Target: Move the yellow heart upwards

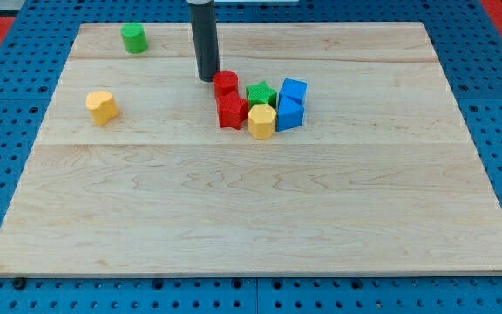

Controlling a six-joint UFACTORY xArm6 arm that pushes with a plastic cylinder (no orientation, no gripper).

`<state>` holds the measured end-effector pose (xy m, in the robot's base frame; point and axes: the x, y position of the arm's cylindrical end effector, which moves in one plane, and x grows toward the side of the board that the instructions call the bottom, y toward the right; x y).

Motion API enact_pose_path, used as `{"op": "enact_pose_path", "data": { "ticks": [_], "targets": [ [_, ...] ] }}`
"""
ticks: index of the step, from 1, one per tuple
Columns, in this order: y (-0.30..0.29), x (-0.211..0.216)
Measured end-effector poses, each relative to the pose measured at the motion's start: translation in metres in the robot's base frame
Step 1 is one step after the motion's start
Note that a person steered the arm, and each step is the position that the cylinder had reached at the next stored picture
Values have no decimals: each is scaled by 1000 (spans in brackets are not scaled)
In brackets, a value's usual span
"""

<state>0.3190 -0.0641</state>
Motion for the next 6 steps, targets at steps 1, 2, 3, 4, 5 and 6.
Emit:
{"op": "enact_pose_path", "data": {
  "ticks": [1, 2, 3, 4, 5, 6],
  "targets": [
    [0, 4],
    [-42, 1],
    [-118, 10],
    [-147, 56],
    [-125, 88],
    [-101, 121]
  ]
}}
